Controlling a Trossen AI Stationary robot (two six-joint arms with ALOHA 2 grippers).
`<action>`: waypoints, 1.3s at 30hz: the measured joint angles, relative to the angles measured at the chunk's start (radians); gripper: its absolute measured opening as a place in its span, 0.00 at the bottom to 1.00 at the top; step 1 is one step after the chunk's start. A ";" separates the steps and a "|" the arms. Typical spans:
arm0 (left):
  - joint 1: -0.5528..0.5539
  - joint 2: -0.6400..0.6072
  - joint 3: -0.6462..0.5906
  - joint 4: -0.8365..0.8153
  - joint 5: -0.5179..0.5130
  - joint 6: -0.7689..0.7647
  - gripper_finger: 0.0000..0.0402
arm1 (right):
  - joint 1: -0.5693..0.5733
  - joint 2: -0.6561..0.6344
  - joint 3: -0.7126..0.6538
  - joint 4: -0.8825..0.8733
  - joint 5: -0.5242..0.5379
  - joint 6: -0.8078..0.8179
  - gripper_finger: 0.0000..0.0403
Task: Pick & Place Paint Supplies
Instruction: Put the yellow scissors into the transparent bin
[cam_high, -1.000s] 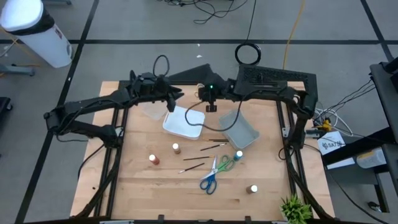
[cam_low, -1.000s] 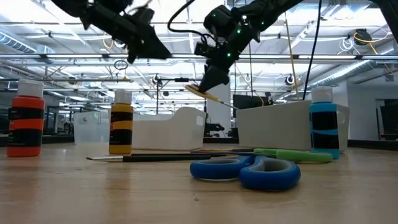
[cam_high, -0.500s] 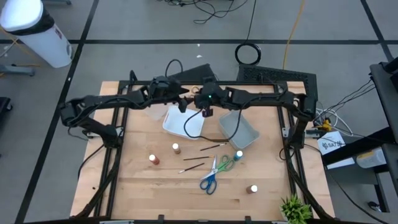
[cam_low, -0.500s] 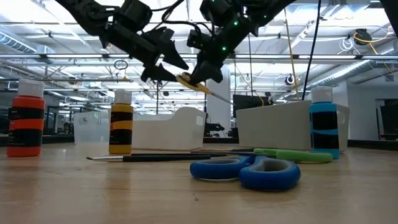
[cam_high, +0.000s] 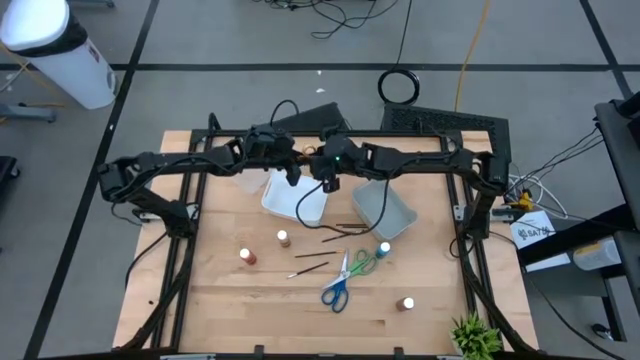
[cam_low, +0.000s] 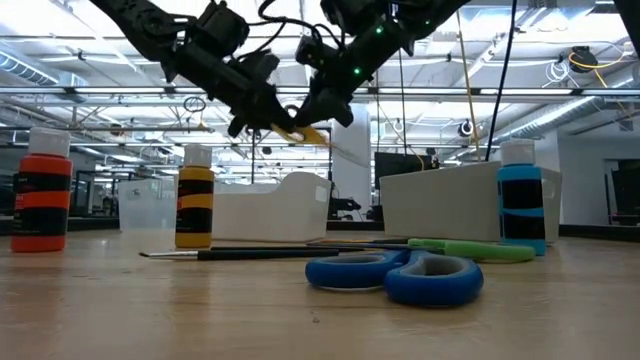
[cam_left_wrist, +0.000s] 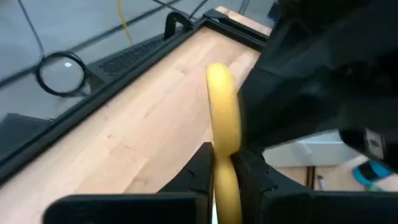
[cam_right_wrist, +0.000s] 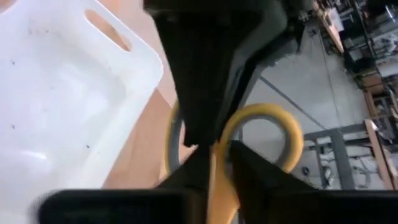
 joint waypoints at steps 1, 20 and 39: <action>0.000 -0.002 0.000 -0.003 -0.015 0.014 0.08 | 0.000 0.000 0.000 0.002 -0.005 0.007 0.04; 0.020 -0.683 -0.414 -0.294 -0.446 -0.375 0.08 | 0.012 -0.282 -0.231 -0.079 0.001 0.322 0.19; -0.164 -0.787 -0.598 -0.337 -0.773 -0.788 0.51 | -0.033 -0.544 -0.616 0.456 0.024 0.353 0.20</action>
